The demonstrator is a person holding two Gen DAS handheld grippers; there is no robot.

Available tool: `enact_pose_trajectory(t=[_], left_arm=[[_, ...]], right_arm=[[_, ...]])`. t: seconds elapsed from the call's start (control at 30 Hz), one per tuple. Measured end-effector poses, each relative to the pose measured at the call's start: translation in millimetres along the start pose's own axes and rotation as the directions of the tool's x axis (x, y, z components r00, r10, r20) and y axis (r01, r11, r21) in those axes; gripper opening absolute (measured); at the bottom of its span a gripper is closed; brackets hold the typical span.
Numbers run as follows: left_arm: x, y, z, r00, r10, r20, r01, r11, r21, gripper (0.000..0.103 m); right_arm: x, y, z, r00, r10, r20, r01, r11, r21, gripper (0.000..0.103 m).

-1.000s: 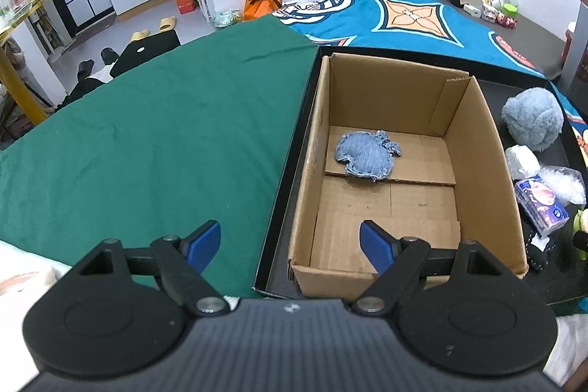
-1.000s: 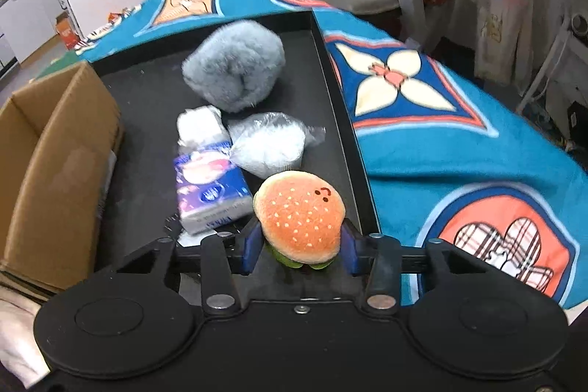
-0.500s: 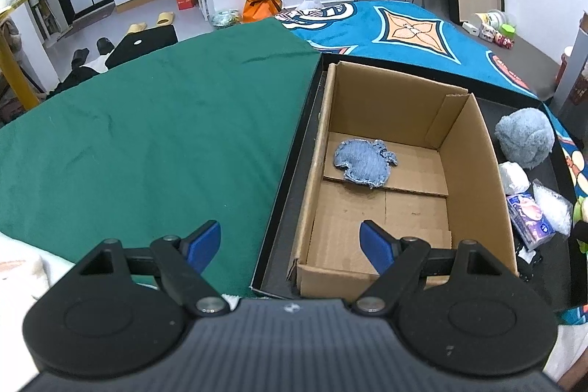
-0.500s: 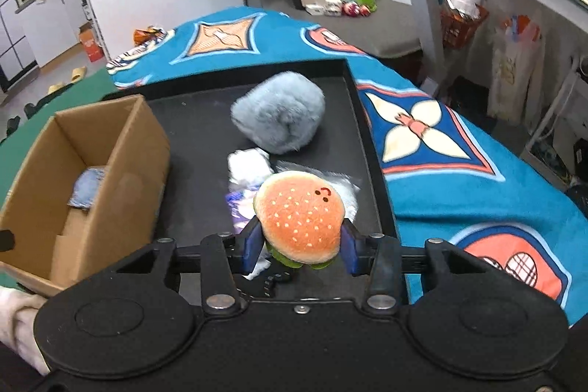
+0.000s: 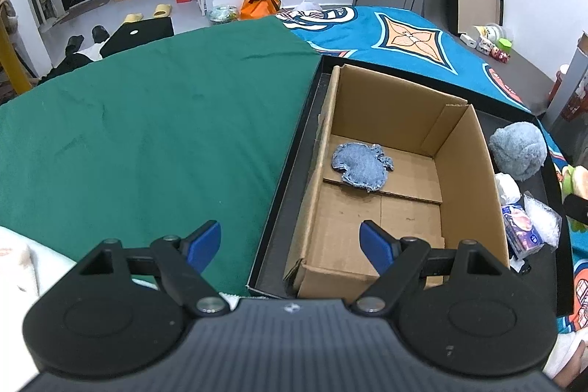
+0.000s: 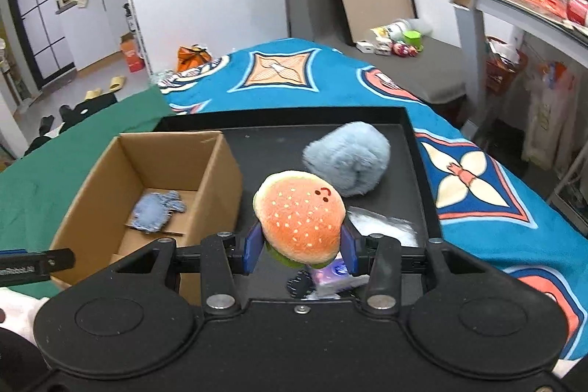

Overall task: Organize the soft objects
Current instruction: 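Carry the hamburger plush with the right gripper into the box and release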

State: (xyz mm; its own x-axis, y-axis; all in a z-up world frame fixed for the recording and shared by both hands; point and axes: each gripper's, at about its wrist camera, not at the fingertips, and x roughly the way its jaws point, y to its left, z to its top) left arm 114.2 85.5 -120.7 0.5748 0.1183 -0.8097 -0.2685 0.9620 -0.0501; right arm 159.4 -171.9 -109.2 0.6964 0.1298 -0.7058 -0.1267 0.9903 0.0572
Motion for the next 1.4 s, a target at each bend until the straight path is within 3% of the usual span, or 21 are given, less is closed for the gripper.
enact_pose_trajectory(t=[0.33, 0.43, 0.63, 0.73, 0.9, 1.13, 1.2, 1.4], left_arm=[[0.9, 8.9, -1.1, 0.999, -0.046, -0.003, 0.046, 0.999, -0.026, 0.077], [2.3, 11.2, -1.3, 0.998, -0.067, -0.006, 0.067, 0.997, -0.035, 0.070], [7.6, 14.0, -1.5, 0.995, -0.099, -0.018, 0.098, 0.994, -0.050, 0.048], [11.7, 17.1, -1.2, 0.993, -0.117, -0.032, 0.115, 0.991, -0.064, 0.029], [17.9, 19.8, -1.1, 0.990, -0.134, -0.041, 0.130, 0.988, -0.084, 0.014], [22.6, 22.0, -1.0, 0.987, -0.150, -0.051, 0.144, 0.985, -0.100, 0.013], [22.5, 22.9, -1.1, 0.987, -0.151, -0.052, 0.145, 0.984, -0.102, 0.013], [22.4, 21.6, -0.2, 0.987, -0.148, -0.055, 0.142, 0.984, -0.103, 0.013]], right_arm=[[-3.3, 33.8, 13.0, 0.996, 0.085, 0.026, -0.083, 0.994, -0.067, 0.043], [-1.7, 44.6, 16.5, 0.993, 0.110, 0.029, -0.107, 0.991, -0.085, 0.043], [6.6, 66.7, 22.4, 0.991, 0.130, 0.023, -0.126, 0.982, -0.142, 0.043], [13.1, 74.3, 23.7, 0.991, 0.133, 0.015, -0.128, 0.977, -0.168, 0.043], [24.0, 83.9, 26.1, 0.991, 0.133, 0.003, -0.129, 0.972, -0.196, 0.043], [34.5, 92.0, 34.4, 0.989, 0.146, 0.008, -0.142, 0.968, -0.207, 0.044], [35.3, 95.1, 36.2, 0.987, 0.159, 0.013, -0.153, 0.965, -0.213, 0.051], [37.6, 95.2, 35.4, 0.987, 0.160, 0.006, -0.154, 0.962, -0.226, 0.058]])
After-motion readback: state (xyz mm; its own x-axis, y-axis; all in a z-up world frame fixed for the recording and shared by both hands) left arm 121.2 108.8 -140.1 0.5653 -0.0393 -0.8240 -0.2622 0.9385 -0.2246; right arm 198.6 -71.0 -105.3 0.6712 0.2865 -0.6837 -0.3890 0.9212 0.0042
